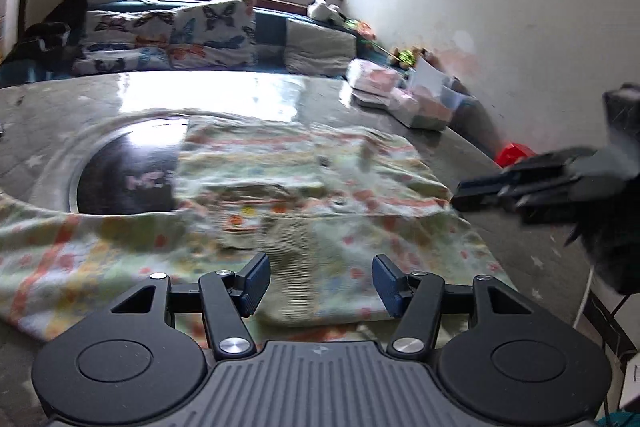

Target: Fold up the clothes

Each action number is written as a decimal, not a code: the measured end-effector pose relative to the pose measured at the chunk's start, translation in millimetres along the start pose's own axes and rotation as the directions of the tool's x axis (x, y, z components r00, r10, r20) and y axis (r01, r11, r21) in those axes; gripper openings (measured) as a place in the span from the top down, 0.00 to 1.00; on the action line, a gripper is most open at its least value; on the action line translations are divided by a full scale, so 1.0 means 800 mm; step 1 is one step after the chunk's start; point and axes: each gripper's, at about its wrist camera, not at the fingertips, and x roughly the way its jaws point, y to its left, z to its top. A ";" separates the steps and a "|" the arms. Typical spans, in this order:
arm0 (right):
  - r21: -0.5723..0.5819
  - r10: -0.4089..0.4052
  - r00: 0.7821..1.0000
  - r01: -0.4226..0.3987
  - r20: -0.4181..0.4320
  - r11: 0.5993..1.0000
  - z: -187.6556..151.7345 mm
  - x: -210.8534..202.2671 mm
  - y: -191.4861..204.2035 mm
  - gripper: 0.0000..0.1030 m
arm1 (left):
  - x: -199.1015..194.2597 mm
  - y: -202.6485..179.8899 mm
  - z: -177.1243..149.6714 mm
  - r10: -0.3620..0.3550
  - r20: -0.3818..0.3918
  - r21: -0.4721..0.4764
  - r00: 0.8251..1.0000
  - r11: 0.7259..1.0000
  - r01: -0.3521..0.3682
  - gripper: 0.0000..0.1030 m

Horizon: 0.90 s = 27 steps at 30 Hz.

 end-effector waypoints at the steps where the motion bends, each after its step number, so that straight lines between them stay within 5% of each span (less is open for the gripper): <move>1: 0.026 -0.005 1.000 0.005 -0.016 1.000 -0.009 0.007 -0.008 0.75 | 0.005 -0.004 0.000 -0.007 -0.010 0.006 1.000 1.000 0.007 0.43; 7: 0.117 -0.009 0.999 0.013 -0.034 0.993 -0.038 0.024 -0.042 0.76 | 0.030 -0.020 -0.002 -0.017 -0.060 0.031 0.998 0.999 0.019 0.43; 20: 0.121 -0.014 1.000 0.013 0.007 0.993 -0.030 0.031 -0.042 0.71 | 0.038 -0.010 -0.005 0.011 -0.084 0.007 0.996 1.000 -0.010 0.43; 27: 0.083 0.036 0.999 -0.037 0.016 0.996 -0.036 0.017 -0.015 0.59 | 0.027 -0.002 -0.011 0.034 -0.070 -0.011 0.997 0.999 -0.035 0.43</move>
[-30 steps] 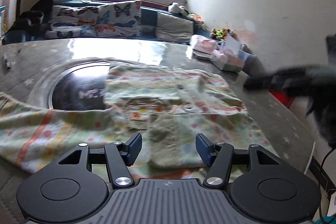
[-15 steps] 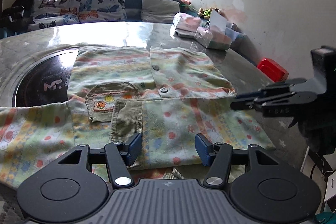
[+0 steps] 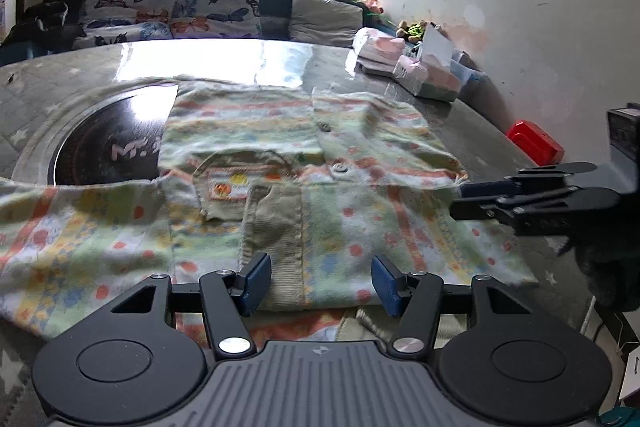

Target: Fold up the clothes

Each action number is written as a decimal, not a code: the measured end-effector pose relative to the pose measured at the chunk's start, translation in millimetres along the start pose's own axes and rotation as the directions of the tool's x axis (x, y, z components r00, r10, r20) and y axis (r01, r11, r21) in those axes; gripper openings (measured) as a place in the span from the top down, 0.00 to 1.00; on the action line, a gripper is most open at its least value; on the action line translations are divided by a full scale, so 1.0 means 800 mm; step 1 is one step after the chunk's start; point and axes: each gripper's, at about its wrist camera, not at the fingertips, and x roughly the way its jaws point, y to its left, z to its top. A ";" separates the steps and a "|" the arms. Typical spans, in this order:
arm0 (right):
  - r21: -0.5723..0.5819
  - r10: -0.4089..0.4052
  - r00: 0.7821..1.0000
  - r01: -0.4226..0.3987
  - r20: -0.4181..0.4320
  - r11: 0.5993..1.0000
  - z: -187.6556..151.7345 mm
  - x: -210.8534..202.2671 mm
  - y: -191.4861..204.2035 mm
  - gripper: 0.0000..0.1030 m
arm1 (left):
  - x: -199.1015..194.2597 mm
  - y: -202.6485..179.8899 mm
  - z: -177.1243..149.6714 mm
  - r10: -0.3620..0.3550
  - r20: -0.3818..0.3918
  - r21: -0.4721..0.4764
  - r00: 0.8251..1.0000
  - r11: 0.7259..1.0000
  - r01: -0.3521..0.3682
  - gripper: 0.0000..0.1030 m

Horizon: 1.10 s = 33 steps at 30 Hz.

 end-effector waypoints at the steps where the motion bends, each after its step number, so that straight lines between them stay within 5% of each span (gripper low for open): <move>1: -0.012 0.008 1.000 -0.008 -0.005 1.000 -0.003 -0.001 0.006 0.57 | 0.000 0.001 -0.002 0.003 0.002 0.000 1.000 1.000 -0.003 0.43; 4: -0.053 0.012 1.000 -0.013 -0.019 0.999 -0.013 -0.002 0.021 0.55 | -0.006 0.000 -0.002 0.013 0.013 -0.005 1.000 1.000 -0.013 0.43; 7: -0.090 0.007 1.000 -0.009 -0.021 0.996 -0.019 -0.003 0.032 0.43 | -0.024 0.009 0.001 0.051 0.053 -0.025 0.997 0.998 -0.049 0.42; 13: -0.076 0.012 1.000 -0.013 -0.019 0.997 -0.020 0.000 0.031 0.41 | -0.065 0.073 0.010 0.241 0.128 -0.159 0.962 0.963 -0.220 0.42; 16: -0.080 0.013 1.000 -0.014 -0.020 0.997 -0.020 0.002 0.031 0.38 | -0.082 0.117 0.012 0.359 0.134 -0.252 0.924 0.914 -0.318 0.43; 24: -0.071 0.017 1.000 -0.018 -0.016 0.997 -0.020 0.004 0.031 0.35 | -0.115 0.212 0.002 0.631 0.072 -0.459 0.773 0.709 -0.536 0.47; 33: -0.062 0.019 1.000 -0.020 -0.010 0.998 -0.020 0.005 0.029 0.35 | -0.104 0.250 0.003 0.657 0.005 -0.536 0.754 0.638 -0.553 0.58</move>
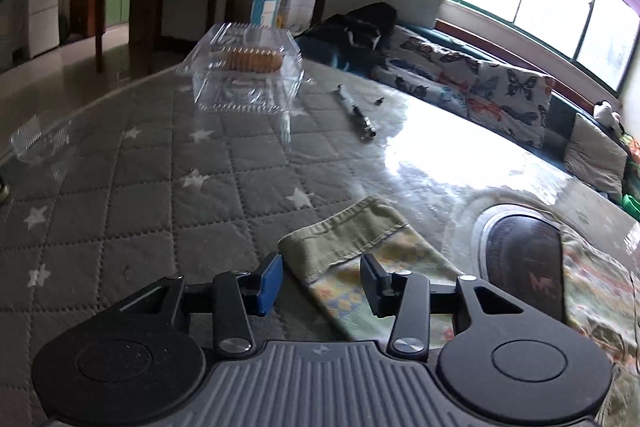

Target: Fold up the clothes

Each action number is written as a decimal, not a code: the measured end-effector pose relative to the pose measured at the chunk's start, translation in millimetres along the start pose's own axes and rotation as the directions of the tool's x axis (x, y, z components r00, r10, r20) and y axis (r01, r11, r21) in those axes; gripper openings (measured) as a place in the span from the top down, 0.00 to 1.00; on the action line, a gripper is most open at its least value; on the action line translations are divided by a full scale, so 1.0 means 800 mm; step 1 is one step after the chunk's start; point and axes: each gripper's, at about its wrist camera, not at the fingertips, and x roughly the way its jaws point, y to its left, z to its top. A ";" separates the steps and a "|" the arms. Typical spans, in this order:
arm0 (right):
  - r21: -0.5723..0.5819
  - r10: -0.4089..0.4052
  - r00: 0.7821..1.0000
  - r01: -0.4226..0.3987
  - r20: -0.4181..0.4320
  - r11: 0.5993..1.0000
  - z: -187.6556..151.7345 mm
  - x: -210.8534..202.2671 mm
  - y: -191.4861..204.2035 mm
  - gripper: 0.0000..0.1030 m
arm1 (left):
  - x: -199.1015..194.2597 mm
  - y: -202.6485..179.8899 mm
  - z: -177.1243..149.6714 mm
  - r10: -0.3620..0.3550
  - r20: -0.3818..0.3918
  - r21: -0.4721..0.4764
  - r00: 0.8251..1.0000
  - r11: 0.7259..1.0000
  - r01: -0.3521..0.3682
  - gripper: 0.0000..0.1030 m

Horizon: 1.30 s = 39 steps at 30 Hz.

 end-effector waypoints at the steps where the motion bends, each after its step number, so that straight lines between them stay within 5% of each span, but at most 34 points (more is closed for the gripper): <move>1: 0.001 0.000 1.000 0.000 0.001 1.000 0.000 0.000 0.000 0.35 | 0.002 0.001 -0.001 0.003 -0.006 -0.009 1.000 1.000 -0.003 0.60; 15: 0.013 -0.008 1.000 0.008 0.009 1.000 -0.001 0.000 0.000 0.35 | 0.007 0.013 0.003 -0.002 0.019 -0.039 1.000 0.999 0.003 0.95; 22: 0.033 -0.009 1.000 0.008 0.019 0.999 0.000 -0.001 -0.002 0.35 | -0.054 -0.023 0.016 -0.192 0.085 -0.021 0.978 0.981 0.194 0.97; 27: 0.062 -0.016 0.998 0.013 0.053 0.998 0.000 -0.010 -0.008 0.35 | -0.112 -0.087 0.018 -0.403 0.090 0.062 0.911 0.915 0.398 0.97; 33: 0.109 -0.049 0.994 0.038 0.101 0.993 -0.004 -0.032 -0.026 0.35 | -0.158 -0.170 -0.003 -0.623 -0.002 0.168 0.782 0.771 0.615 0.97; 39: 0.159 -0.088 0.989 0.069 0.120 0.985 -0.016 -0.049 -0.046 0.35 | -0.170 -0.242 -0.050 -0.730 -0.153 0.220 0.666 0.632 0.743 0.98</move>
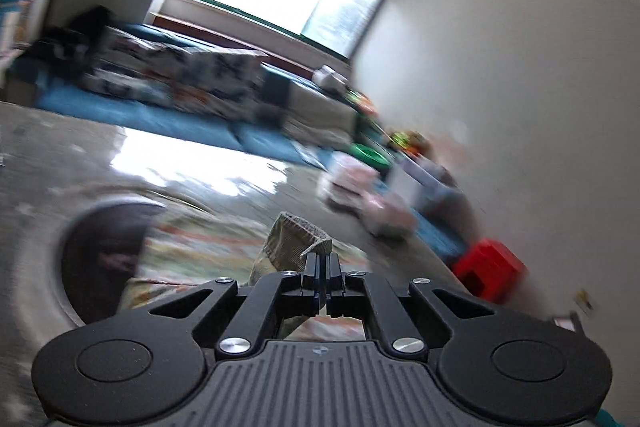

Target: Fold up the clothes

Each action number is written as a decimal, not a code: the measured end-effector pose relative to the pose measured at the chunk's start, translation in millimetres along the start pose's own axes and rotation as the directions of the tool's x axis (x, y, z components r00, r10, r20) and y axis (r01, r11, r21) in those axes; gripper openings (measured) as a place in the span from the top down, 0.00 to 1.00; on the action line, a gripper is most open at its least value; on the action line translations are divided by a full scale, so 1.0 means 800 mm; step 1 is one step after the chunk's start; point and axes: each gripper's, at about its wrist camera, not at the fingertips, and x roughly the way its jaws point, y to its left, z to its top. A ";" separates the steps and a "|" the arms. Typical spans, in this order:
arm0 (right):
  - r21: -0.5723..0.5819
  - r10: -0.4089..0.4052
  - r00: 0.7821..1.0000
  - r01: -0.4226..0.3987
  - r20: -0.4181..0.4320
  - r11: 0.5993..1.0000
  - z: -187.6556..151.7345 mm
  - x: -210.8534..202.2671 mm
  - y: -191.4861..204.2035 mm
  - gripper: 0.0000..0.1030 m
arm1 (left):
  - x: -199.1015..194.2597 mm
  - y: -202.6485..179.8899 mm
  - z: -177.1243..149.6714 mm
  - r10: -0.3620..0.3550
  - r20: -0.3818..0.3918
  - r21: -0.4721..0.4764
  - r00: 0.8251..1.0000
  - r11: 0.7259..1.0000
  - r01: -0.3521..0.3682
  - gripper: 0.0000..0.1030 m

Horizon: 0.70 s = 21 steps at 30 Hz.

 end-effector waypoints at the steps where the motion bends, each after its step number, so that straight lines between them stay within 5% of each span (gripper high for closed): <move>1: 0.005 -0.004 1.000 0.004 0.003 1.000 -0.001 -0.002 -0.003 0.35 | 0.008 -0.008 -0.006 -0.021 -0.020 0.013 1.000 1.000 0.021 0.98; 8: 0.049 -0.039 0.999 0.038 0.022 0.998 -0.003 -0.014 -0.019 0.36 | 0.057 -0.036 -0.056 -0.102 -0.189 0.042 0.977 0.993 0.112 0.97; 13: 0.069 -0.035 0.999 0.033 0.026 0.997 0.003 -0.014 -0.019 0.37 | 0.076 -0.045 -0.086 -0.159 -0.305 0.042 0.939 0.983 0.181 0.94; 17: 0.061 -0.006 1.000 0.005 0.020 0.998 0.010 -0.007 -0.009 0.42 | 0.073 -0.037 -0.088 -0.124 -0.311 0.076 0.942 0.985 0.155 0.94; 21: 0.038 0.039 0.999 -0.038 -0.003 0.999 0.016 0.011 0.008 0.48 | 0.062 -0.006 -0.070 -0.036 -0.258 0.074 0.966 0.996 0.057 0.92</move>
